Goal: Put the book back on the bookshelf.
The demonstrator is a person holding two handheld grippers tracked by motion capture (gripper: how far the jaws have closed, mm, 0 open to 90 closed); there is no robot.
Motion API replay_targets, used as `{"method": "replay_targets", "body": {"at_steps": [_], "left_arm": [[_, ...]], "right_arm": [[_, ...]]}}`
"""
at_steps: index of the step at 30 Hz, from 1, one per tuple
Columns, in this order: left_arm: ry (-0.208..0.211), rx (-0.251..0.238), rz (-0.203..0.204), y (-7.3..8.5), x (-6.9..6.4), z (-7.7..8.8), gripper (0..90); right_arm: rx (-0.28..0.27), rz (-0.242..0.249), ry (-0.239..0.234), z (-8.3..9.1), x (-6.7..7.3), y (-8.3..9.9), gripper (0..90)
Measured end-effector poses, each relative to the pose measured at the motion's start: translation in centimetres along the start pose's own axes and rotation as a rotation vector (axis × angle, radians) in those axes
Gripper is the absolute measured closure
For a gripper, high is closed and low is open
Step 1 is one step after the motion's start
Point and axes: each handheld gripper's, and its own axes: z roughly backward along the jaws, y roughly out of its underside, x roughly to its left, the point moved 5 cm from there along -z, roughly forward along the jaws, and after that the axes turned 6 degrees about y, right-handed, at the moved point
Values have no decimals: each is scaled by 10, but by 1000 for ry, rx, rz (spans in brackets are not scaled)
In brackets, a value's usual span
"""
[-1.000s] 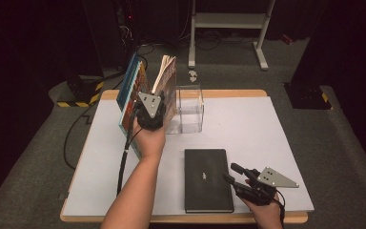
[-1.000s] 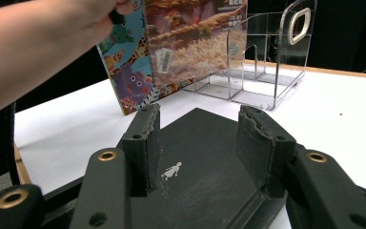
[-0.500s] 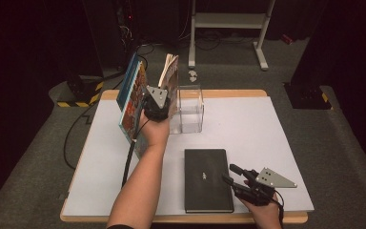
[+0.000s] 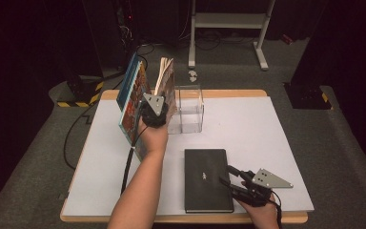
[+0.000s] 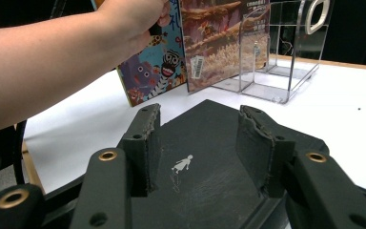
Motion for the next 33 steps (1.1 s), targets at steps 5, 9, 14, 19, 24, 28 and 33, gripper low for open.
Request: {"method": "replay_targets", "body": {"at_steps": [5, 9, 14, 19, 24, 28, 33], "left_arm": [[8, 31, -29, 7, -4, 7, 737], [7, 45, 4, 10, -3, 10, 693], [9, 45, -11, 11, -5, 14, 656], [16, 48, 0, 10, -5, 18, 615], [28, 60, 8, 12, -6, 24, 585], [37, 72, 6, 15, -8, 32, 567], [74, 79, 19, 18, -10, 44, 536]], "right_arm": [[7, 5, -9, -2, 2, 1, 504], [11, 7, -13, -3, 3, 2, 504], [11, 13, -19, -3, 6, 2, 503], [16, 11, -18, -4, 4, 3, 501], [22, 19, -18, -4, 5, 4, 500], [19, 18, -15, -3, 3, 3, 499], [24, 25, -12, -4, 3, 4, 498]]}}
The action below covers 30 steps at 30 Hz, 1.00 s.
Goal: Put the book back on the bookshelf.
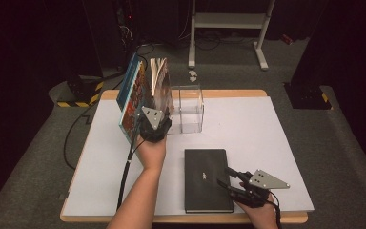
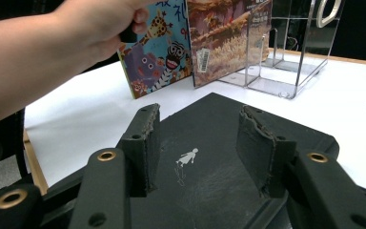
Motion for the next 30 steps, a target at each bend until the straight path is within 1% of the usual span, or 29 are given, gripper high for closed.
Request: {"method": "replay_targets", "body": {"at_steps": [1, 2, 5, 11, 13, 15, 17, 20, 22, 25, 26, 29, 30], "left_arm": [[14, 4, 15, 1, 0, 3, 525], [25, 9, 21, 3, -1, 6, 509], [29, 10, 8, 7, -3, 15, 509], [55, 17, 14, 15, -6, 28, 502], [62, 13, 0, 17, -8, 33, 500], [83, 8, -3, 20, -12, 39, 500], [114, 3, 13, 23, -14, 43, 493], [172, 34, 17, 31, -19, 50, 469], [188, 37, 11, 36, -21, 55, 462], [234, 61, 23, 47, -23, 62, 444], [240, 64, 23, 49, -24, 63, 440], [286, 94, 55, 61, -24, 67, 417], [293, 101, 58, 64, -24, 68, 412]], "right_arm": [[2, 2, 1, 0, 0, 0, 498], [2, 3, 1, 0, 0, 1, 497], [3, 2, 1, 0, -1, 1, 496], [5, 3, -1, -1, 0, 1, 493], [9, 4, -1, -1, 1, 1, 492], [11, 5, 0, -2, 0, 2, 489], [15, 4, 2, -2, 0, 2, 483], [17, 5, 5, -2, 0, 2, 480], [21, 10, 9, -2, 0, 3, 476], [25, 14, 13, -3, -1, 3, 468], [24, 13, 15, -3, -1, 4, 463], [20, 13, 21, -4, -2, 4, 446], [21, 17, 26, -4, -3, 5, 445]]}}
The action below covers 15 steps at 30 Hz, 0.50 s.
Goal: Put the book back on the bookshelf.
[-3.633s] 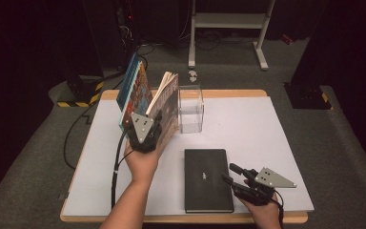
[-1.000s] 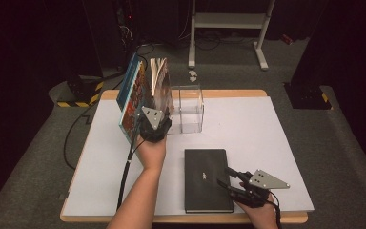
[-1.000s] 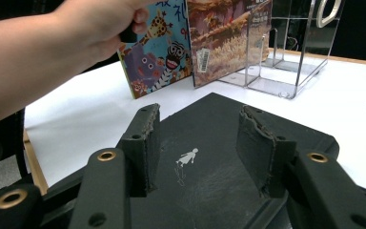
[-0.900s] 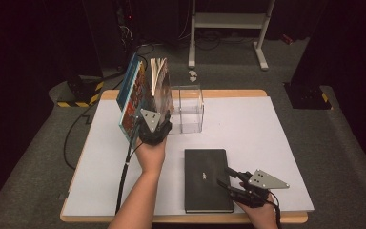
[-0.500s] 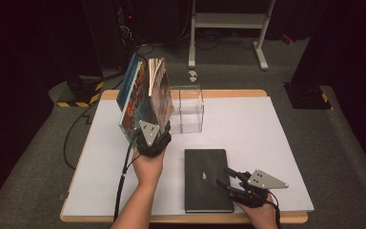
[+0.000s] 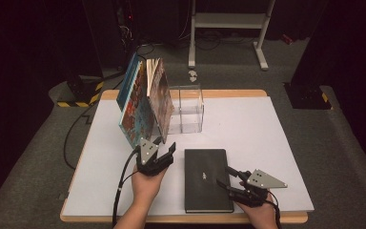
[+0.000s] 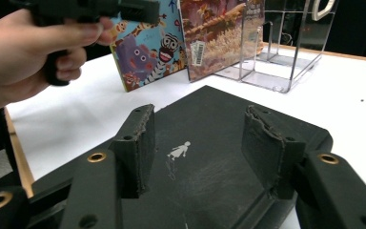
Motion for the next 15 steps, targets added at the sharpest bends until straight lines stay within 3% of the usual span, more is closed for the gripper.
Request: {"method": "replay_targets", "body": {"at_steps": [5, 11, 15], "left_arm": [[58, 60, -12, 22, -7, -2, 401], [199, 127, 44, 44, -24, -8, 354], [256, 169, 31, 49, -36, -10, 323]], "right_arm": [[11, 10, 10, -3, -3, 4, 422], [50, 13, 38, -7, -9, 12, 394], [82, -2, 71, -8, -14, 17, 351]]}}
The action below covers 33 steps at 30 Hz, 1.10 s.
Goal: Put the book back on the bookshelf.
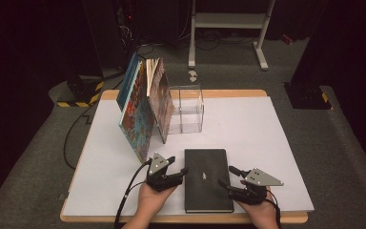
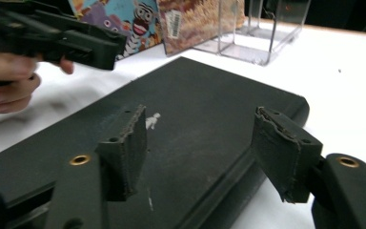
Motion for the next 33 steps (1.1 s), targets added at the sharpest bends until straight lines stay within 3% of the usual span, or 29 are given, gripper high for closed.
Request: {"method": "replay_targets", "body": {"at_steps": [7, 10, 13, 17, 23, 33], "left_arm": [[88, 101, 69, 16, -11, -12, 267], [122, 121, 101, 20, -14, -16, 259], [143, 124, 109, 22, -18, -16, 255], [157, 129, 105, 23, -25, -20, 212], [128, 117, 57, 21, -27, -20, 210], [103, 90, -9, 10, -32, -11, 243]], "right_arm": [[54, -23, 36, -1, -7, 5, 328], [60, -42, 47, 0, -8, 5, 301], [73, -57, 42, 0, -7, 5, 285], [110, -53, 28, -2, -1, 9, 269], [165, -85, 16, -9, -5, 15, 248], [149, -104, 5, -7, -8, 14, 243]]}}
